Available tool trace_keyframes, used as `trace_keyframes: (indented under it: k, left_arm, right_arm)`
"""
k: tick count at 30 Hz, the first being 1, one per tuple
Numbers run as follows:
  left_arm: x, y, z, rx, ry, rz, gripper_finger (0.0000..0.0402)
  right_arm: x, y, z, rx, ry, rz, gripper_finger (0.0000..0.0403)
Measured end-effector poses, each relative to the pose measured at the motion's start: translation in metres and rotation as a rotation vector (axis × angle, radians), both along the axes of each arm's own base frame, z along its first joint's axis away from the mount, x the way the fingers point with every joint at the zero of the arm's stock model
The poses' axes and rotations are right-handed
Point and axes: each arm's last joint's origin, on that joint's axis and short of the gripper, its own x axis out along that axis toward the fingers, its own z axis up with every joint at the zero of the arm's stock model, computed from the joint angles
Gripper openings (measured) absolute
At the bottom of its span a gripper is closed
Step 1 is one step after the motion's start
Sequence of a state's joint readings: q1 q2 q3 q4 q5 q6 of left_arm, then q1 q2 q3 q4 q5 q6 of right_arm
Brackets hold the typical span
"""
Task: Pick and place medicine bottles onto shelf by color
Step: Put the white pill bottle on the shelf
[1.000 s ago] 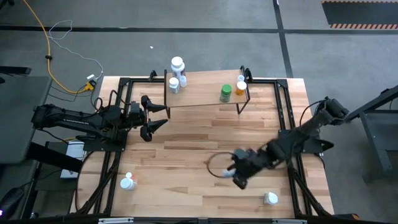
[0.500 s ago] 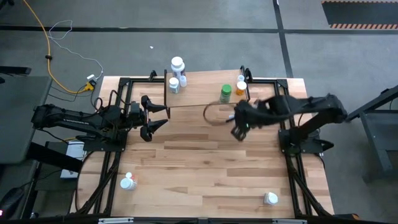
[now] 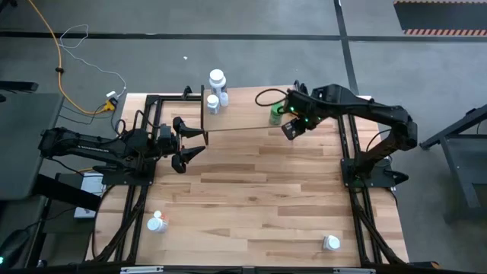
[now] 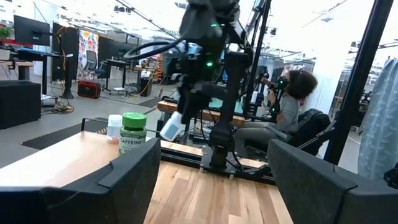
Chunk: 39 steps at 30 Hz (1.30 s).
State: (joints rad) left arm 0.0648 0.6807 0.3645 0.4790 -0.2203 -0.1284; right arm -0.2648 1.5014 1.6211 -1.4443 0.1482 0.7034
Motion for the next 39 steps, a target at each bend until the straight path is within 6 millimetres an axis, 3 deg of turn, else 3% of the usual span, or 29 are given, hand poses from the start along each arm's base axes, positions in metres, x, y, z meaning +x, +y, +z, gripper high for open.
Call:
trace_keyframes:
  k: [7,17,29,39]
  left_arm:
    - [0.0,0.0,0.0,0.0,0.0,0.0,0.0287]
    - [0.0,0.0,0.0,0.0,0.001,0.0,0.0287]
    - [0.0,0.0,0.0,0.0,0.002,0.0,0.0287]
    - [0.0,0.0,0.0,0.0,0.002,0.0,0.0287]
  right_arm:
    - [0.007,-0.03,-0.017,0.06,0.058,-0.052,0.0114]
    - [0.008,-0.054,-0.03,0.087,0.109,-0.113,0.0115]
    - [0.005,-0.063,-0.03,0.087,0.098,-0.151,0.0169]
    - [0.007,-0.065,-0.03,0.053,0.08,-0.141,0.0165]
